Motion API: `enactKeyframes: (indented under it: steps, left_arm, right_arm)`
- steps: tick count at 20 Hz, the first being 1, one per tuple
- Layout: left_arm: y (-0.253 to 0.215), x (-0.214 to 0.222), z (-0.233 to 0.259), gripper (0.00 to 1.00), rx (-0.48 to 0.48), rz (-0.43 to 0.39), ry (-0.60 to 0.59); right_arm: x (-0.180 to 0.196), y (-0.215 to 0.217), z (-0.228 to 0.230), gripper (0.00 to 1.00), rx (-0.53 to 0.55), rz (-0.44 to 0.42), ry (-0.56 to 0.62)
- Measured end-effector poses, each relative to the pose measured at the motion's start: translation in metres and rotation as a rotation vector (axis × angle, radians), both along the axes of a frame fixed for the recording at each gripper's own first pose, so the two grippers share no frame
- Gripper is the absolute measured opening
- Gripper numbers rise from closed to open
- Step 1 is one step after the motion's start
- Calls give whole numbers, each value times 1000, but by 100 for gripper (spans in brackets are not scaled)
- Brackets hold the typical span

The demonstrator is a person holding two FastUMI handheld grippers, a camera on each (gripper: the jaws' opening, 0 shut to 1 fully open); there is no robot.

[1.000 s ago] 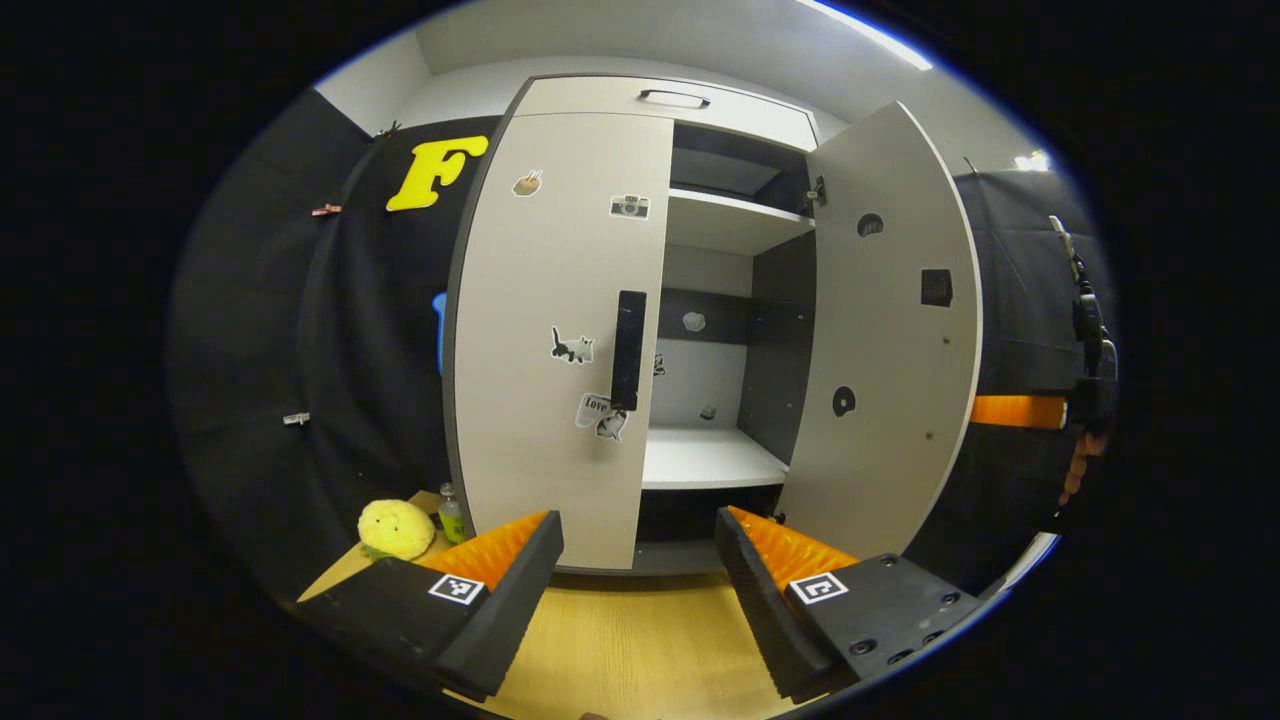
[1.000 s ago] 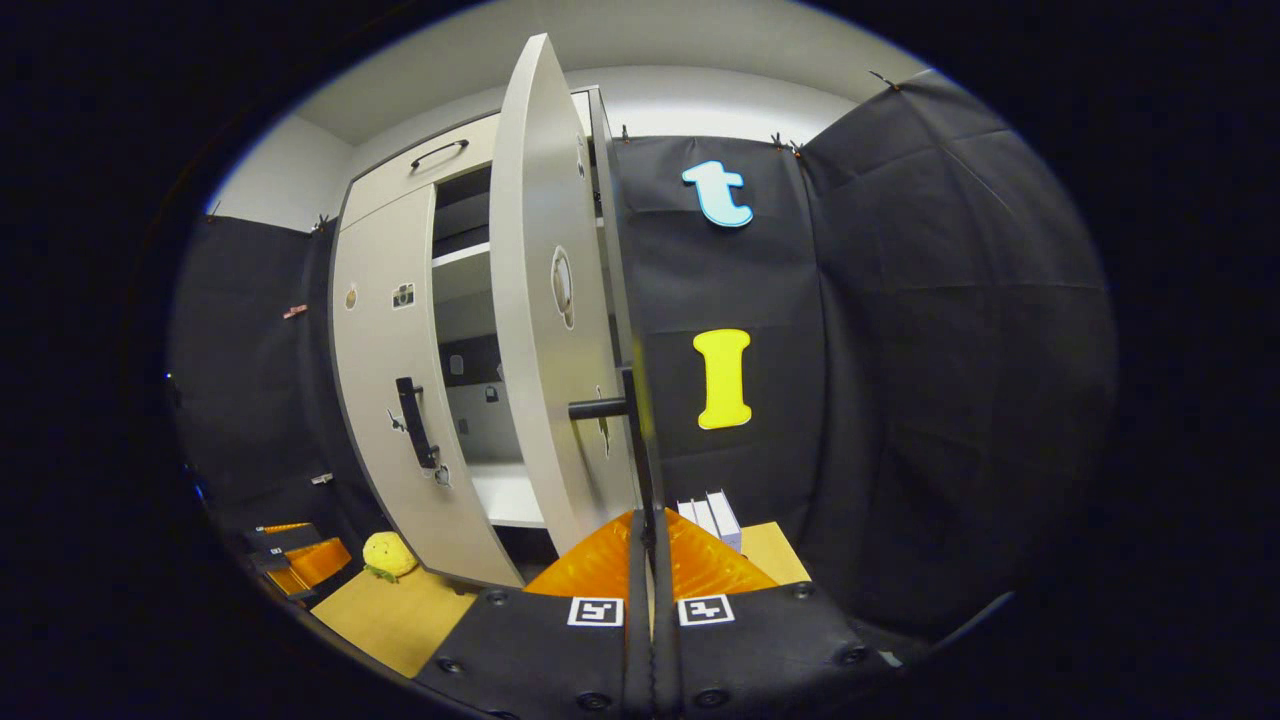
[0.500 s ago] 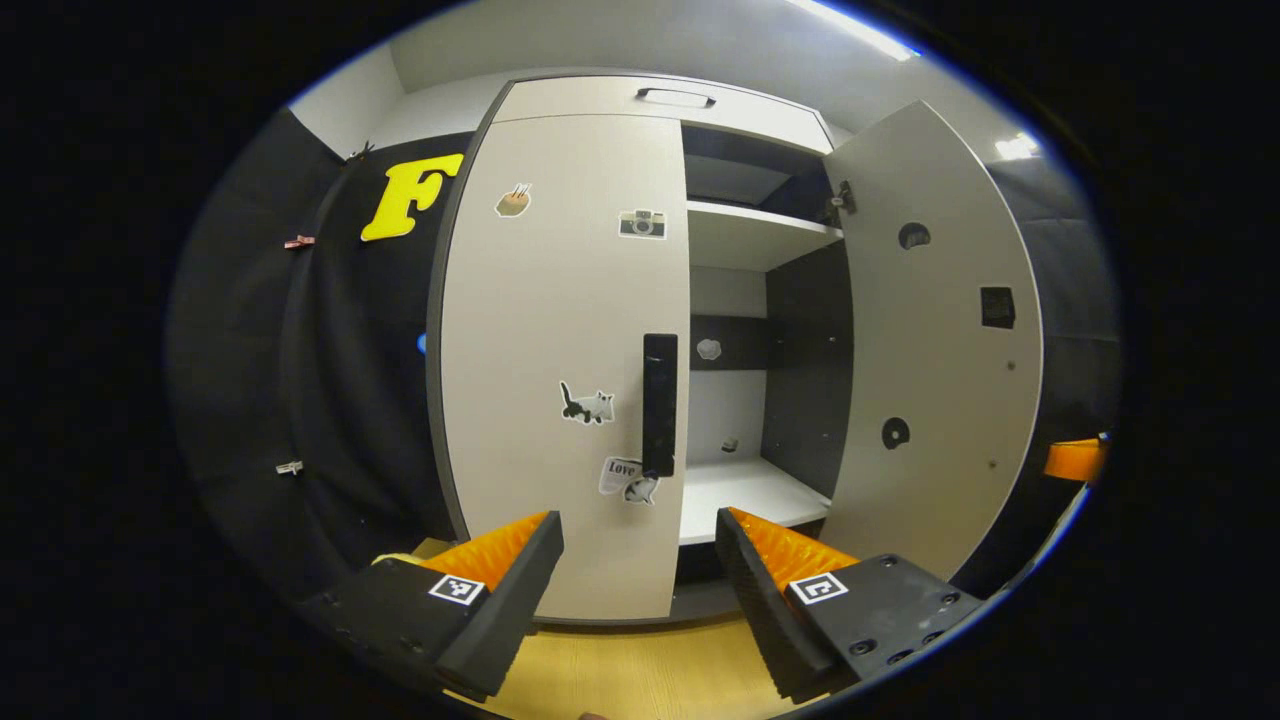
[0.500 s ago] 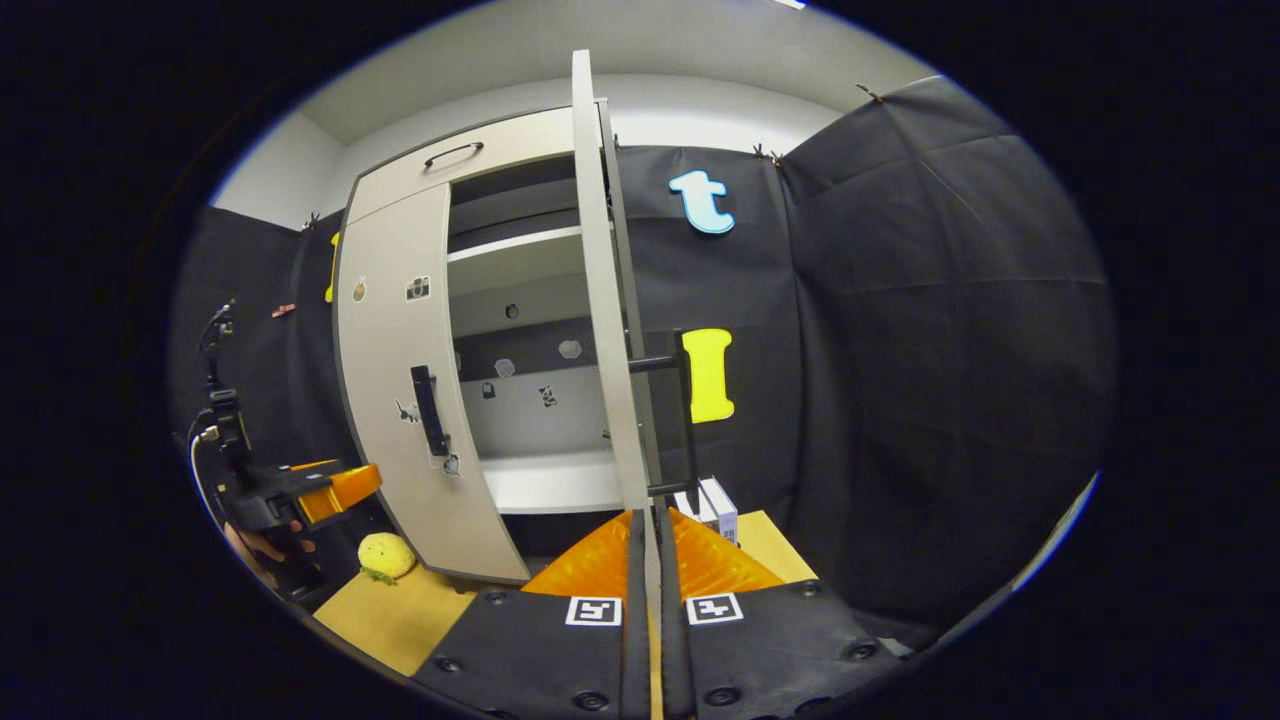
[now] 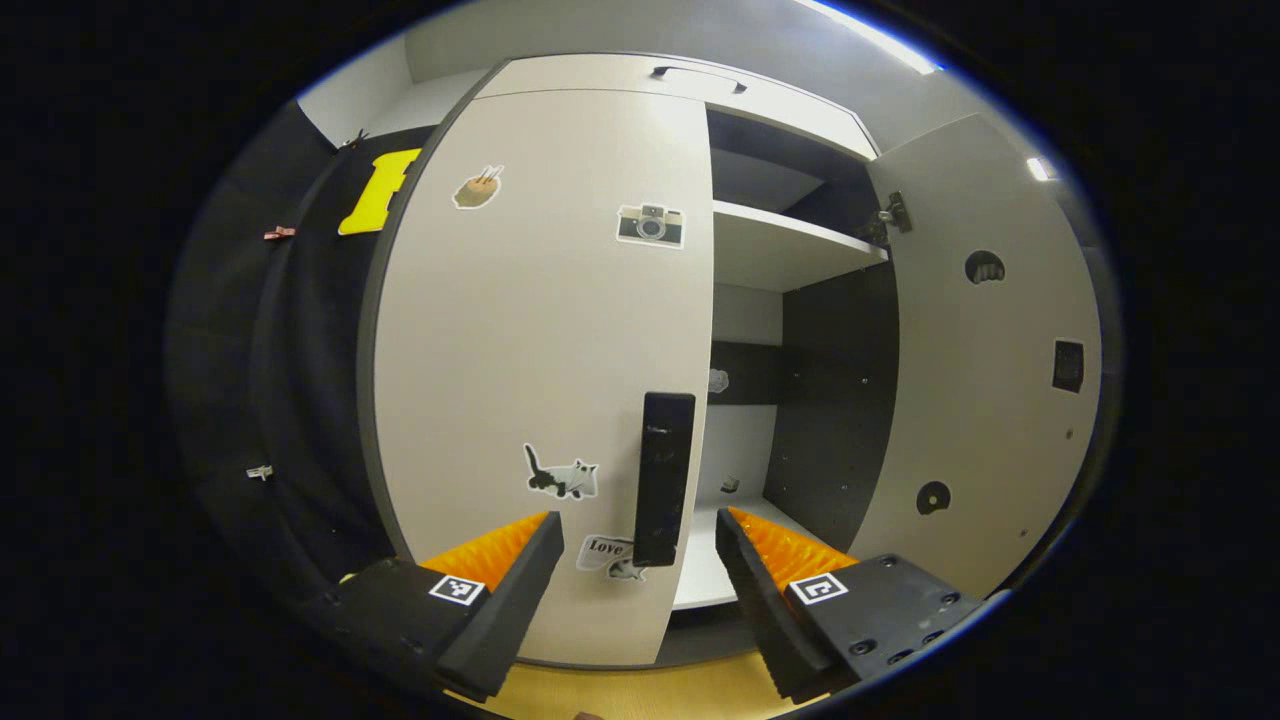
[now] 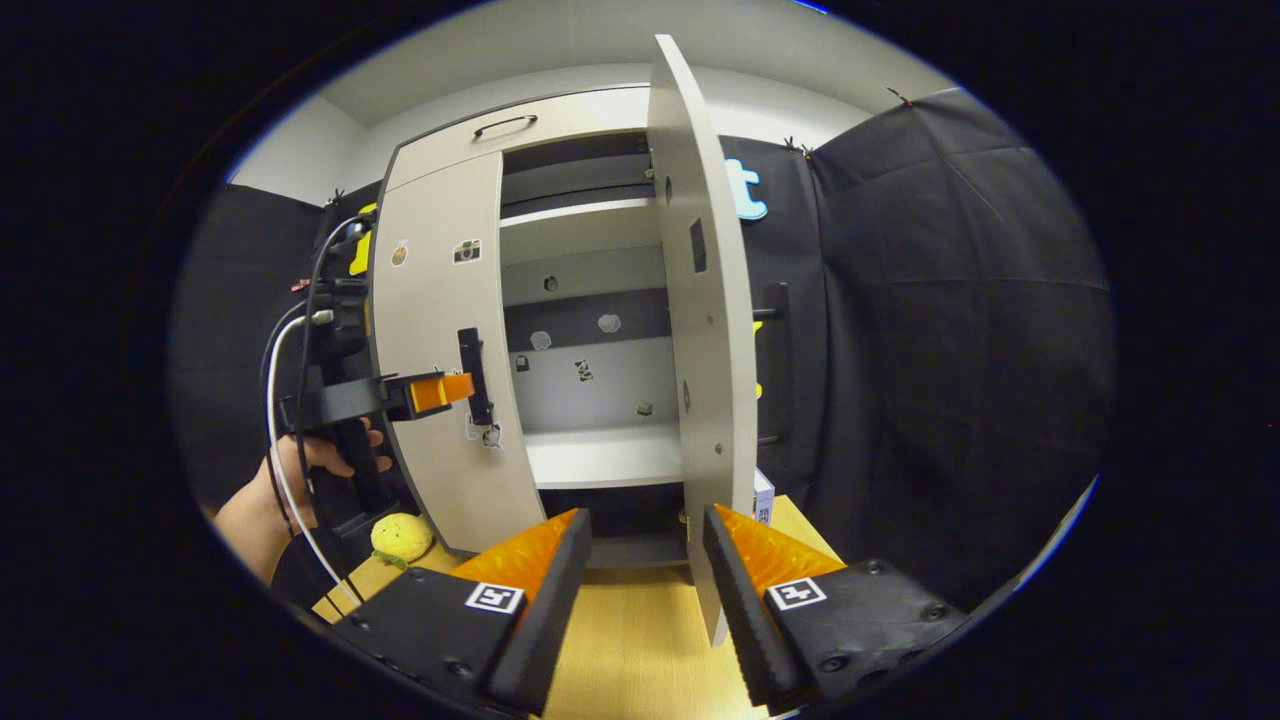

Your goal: Open the right door of the double-door shoe cabinet with the right hand, and open the left door with the left hand.

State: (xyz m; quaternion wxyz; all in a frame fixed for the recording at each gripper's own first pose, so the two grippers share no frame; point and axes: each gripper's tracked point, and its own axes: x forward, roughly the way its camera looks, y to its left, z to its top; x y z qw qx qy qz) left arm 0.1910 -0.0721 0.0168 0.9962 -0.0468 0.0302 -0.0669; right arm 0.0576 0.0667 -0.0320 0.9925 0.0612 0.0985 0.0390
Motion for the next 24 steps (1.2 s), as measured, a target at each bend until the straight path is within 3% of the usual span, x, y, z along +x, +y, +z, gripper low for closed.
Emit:
enactKeyframes:
  steps: [1, 2, 3, 5, 7, 8, 14, 18, 24]
  left_arm:
    - [-3, 7, -1, 95, -3, 2, 8]
    - [-2, 13, -3, 95, -2, 15, 16]
    - [-2, 20, -4, 95, -1, 30, 25]
    - [-1, 33, -8, 94, -4, 48, 38]
    - [0, 41, -11, 89, -19, 57, 52]
    - [1, 44, -12, 87, -27, 60, 60]
    - [-6, 55, -12, 64, -5, 63, 61]
    - [-13, 57, -12, 40, 16, 58, 75]
    - [-13, 57, -14, 25, 56, 77, 57]
  right_arm:
    - [1, 8, -1, 86, 3, 11, -1]
    - [1, 15, -1, 84, 5, 25, -4]
    - [3, 21, -2, 95, 4, 38, -3]
    - [8, 30, -9, 99, -11, 47, 11]
    - [12, 34, -10, 96, -5, 62, 16]
    - [14, 36, -11, 99, 4, 69, 17]
    - [19, 29, -19, 99, 6, 76, 23]
    - [18, 19, -25, 99, 16, 73, 38]
    - [8, 20, -39, 98, 56, 105, 78]
